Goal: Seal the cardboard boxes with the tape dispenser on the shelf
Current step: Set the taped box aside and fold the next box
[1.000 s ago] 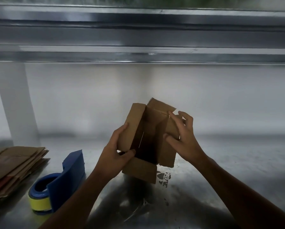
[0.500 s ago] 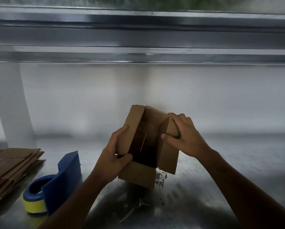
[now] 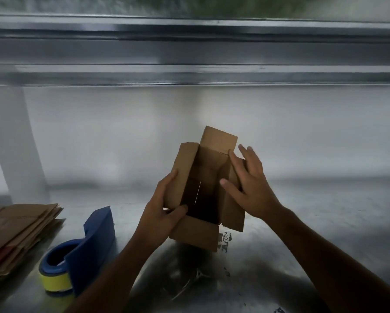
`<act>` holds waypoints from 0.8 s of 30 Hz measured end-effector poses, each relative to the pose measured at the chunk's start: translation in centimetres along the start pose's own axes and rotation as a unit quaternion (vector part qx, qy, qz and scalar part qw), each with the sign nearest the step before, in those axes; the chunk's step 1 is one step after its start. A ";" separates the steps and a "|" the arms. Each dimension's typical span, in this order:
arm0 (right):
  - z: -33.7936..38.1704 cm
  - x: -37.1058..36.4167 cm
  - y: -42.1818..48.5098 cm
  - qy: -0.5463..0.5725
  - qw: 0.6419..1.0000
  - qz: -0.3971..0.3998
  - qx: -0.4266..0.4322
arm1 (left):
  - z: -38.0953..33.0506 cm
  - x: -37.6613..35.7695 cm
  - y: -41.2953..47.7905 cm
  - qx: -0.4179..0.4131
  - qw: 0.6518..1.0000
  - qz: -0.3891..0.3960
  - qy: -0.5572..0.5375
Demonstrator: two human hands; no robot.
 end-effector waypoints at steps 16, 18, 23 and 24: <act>-1.0 0.5 -6.6 0.389 0.876 0.035 -0.283 | 1.0 -0.7 -1.2 0.150 0.974 -0.053 -0.158; -0.2 1.0 -8.0 0.410 0.859 0.073 -0.299 | 0.1 -1.1 -1.6 0.148 0.978 -0.066 -0.135; 1.1 3.3 -10.7 0.453 0.825 0.066 -0.333 | -2.7 -3.2 -2.7 0.150 0.974 -0.061 -0.159; 1.1 4.3 -11.1 0.458 0.822 0.044 -0.336 | -3.1 -3.8 -3.0 0.166 0.966 -0.060 -0.187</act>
Point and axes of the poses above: each hand's wrist, its own y-axis towards the middle knuckle, its own x-axis out of the back of the hand, z = x × y, the point moved 8 cm from there along y, towards the middle knuckle, and after that the axes turned 3 degrees about -x, right-handed, at the moved point
